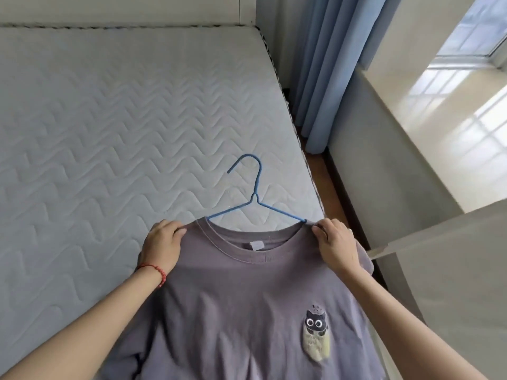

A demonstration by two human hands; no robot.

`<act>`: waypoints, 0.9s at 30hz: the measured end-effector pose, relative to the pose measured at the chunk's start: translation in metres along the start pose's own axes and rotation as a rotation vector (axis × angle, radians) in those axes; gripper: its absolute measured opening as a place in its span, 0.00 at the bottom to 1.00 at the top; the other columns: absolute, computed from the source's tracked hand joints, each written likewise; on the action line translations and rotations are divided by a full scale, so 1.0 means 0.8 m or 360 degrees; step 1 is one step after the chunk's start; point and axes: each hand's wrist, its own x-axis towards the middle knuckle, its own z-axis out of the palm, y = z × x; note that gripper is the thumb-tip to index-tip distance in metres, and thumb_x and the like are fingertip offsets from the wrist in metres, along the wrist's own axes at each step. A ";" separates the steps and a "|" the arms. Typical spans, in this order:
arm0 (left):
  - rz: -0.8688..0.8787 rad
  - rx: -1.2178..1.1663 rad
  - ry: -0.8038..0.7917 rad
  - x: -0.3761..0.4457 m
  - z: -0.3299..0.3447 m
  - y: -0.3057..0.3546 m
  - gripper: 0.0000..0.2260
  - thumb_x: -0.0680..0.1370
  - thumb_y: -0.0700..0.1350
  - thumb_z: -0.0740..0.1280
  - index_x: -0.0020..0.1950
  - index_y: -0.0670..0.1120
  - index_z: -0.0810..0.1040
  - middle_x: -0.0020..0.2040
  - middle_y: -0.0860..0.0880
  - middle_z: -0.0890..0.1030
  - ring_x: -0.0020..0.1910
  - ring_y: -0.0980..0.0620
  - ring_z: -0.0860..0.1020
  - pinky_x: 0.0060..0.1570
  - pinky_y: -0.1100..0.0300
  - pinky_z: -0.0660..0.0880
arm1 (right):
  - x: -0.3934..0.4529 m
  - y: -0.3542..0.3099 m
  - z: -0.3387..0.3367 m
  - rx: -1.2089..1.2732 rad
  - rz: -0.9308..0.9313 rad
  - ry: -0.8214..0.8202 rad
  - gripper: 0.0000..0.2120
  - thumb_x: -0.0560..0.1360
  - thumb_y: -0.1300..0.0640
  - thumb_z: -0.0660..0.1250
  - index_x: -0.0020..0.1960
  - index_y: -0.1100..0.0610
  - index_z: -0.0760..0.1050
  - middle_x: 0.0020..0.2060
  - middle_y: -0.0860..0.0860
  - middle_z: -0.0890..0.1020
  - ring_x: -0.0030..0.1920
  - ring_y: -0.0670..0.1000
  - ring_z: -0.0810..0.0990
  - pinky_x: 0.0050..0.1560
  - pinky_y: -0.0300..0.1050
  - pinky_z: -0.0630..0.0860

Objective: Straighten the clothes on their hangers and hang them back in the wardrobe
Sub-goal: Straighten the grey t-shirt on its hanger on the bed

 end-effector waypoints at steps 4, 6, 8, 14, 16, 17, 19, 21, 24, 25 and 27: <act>0.0014 0.0093 -0.0047 0.033 0.067 -0.048 0.06 0.75 0.36 0.64 0.45 0.34 0.79 0.46 0.35 0.79 0.50 0.37 0.75 0.51 0.49 0.70 | 0.038 0.020 0.078 -0.0101 -0.0046 -0.0062 0.12 0.78 0.53 0.59 0.50 0.59 0.77 0.43 0.59 0.78 0.47 0.61 0.74 0.45 0.50 0.67; 0.0017 0.0119 -0.0066 0.044 0.098 -0.070 0.06 0.76 0.36 0.64 0.46 0.34 0.79 0.47 0.34 0.79 0.50 0.36 0.75 0.51 0.50 0.69 | 0.050 0.031 0.116 -0.0152 -0.0040 -0.0131 0.13 0.79 0.52 0.57 0.51 0.59 0.76 0.44 0.59 0.78 0.48 0.61 0.74 0.47 0.50 0.68; 0.0002 0.0149 -0.0083 0.052 0.125 -0.090 0.06 0.75 0.36 0.64 0.46 0.34 0.79 0.47 0.33 0.78 0.51 0.36 0.75 0.52 0.50 0.68 | 0.057 0.039 0.151 -0.0177 0.0007 -0.0210 0.14 0.79 0.51 0.56 0.52 0.59 0.75 0.45 0.61 0.77 0.50 0.62 0.74 0.49 0.51 0.68; 0.0061 0.0173 0.0056 0.081 0.169 -0.117 0.07 0.76 0.35 0.63 0.48 0.33 0.78 0.50 0.33 0.77 0.52 0.35 0.74 0.52 0.48 0.68 | 0.092 0.040 0.200 -0.0234 -0.0010 -0.0058 0.14 0.79 0.51 0.55 0.50 0.60 0.74 0.45 0.62 0.75 0.51 0.63 0.72 0.50 0.52 0.64; 0.0105 0.0174 0.0107 0.094 0.172 -0.119 0.07 0.76 0.34 0.62 0.48 0.33 0.78 0.50 0.33 0.77 0.51 0.35 0.75 0.51 0.48 0.68 | 0.108 0.038 0.204 -0.0267 -0.0028 -0.0038 0.15 0.80 0.50 0.54 0.52 0.59 0.73 0.47 0.62 0.75 0.52 0.62 0.71 0.52 0.52 0.63; 0.0117 0.0177 0.0113 0.099 0.173 -0.119 0.07 0.76 0.35 0.62 0.49 0.33 0.78 0.50 0.33 0.77 0.51 0.34 0.75 0.51 0.48 0.68 | 0.113 0.036 0.205 -0.0308 -0.0027 -0.0027 0.15 0.80 0.49 0.53 0.53 0.59 0.72 0.47 0.62 0.75 0.53 0.62 0.70 0.53 0.52 0.63; 0.0112 0.0208 0.0094 0.102 0.172 -0.116 0.07 0.76 0.35 0.62 0.49 0.34 0.77 0.51 0.33 0.77 0.52 0.34 0.74 0.51 0.47 0.69 | 0.116 0.031 0.207 -0.0399 -0.0001 0.0010 0.16 0.80 0.49 0.52 0.55 0.59 0.72 0.49 0.62 0.74 0.54 0.62 0.70 0.54 0.53 0.63; -0.0017 0.0270 0.0084 0.097 0.166 -0.103 0.08 0.77 0.38 0.62 0.52 0.37 0.78 0.55 0.35 0.76 0.55 0.34 0.72 0.54 0.45 0.69 | 0.113 0.024 0.206 -0.0490 0.0063 0.0045 0.17 0.80 0.47 0.53 0.56 0.59 0.71 0.51 0.62 0.74 0.55 0.62 0.70 0.55 0.53 0.63; -0.0152 0.0402 0.0078 0.059 0.160 -0.070 0.18 0.76 0.46 0.64 0.66 0.46 0.71 0.69 0.42 0.67 0.67 0.38 0.64 0.65 0.43 0.58 | 0.097 0.022 0.194 -0.0386 0.0133 0.0094 0.18 0.78 0.46 0.56 0.63 0.55 0.69 0.60 0.59 0.71 0.62 0.60 0.67 0.63 0.52 0.60; -0.0046 0.0395 0.0074 0.036 0.163 -0.057 0.22 0.76 0.48 0.64 0.69 0.46 0.68 0.72 0.42 0.65 0.70 0.39 0.62 0.66 0.41 0.57 | 0.085 0.025 0.186 -0.0300 0.0130 0.0115 0.19 0.78 0.46 0.57 0.65 0.54 0.68 0.63 0.58 0.70 0.65 0.59 0.66 0.66 0.51 0.58; 0.0234 0.0298 0.0010 -0.021 0.176 -0.033 0.24 0.74 0.51 0.61 0.68 0.45 0.69 0.72 0.42 0.67 0.70 0.38 0.63 0.64 0.38 0.61 | 0.053 0.040 0.166 -0.0191 0.0095 0.0172 0.20 0.78 0.48 0.57 0.67 0.54 0.67 0.66 0.56 0.69 0.68 0.57 0.64 0.68 0.50 0.55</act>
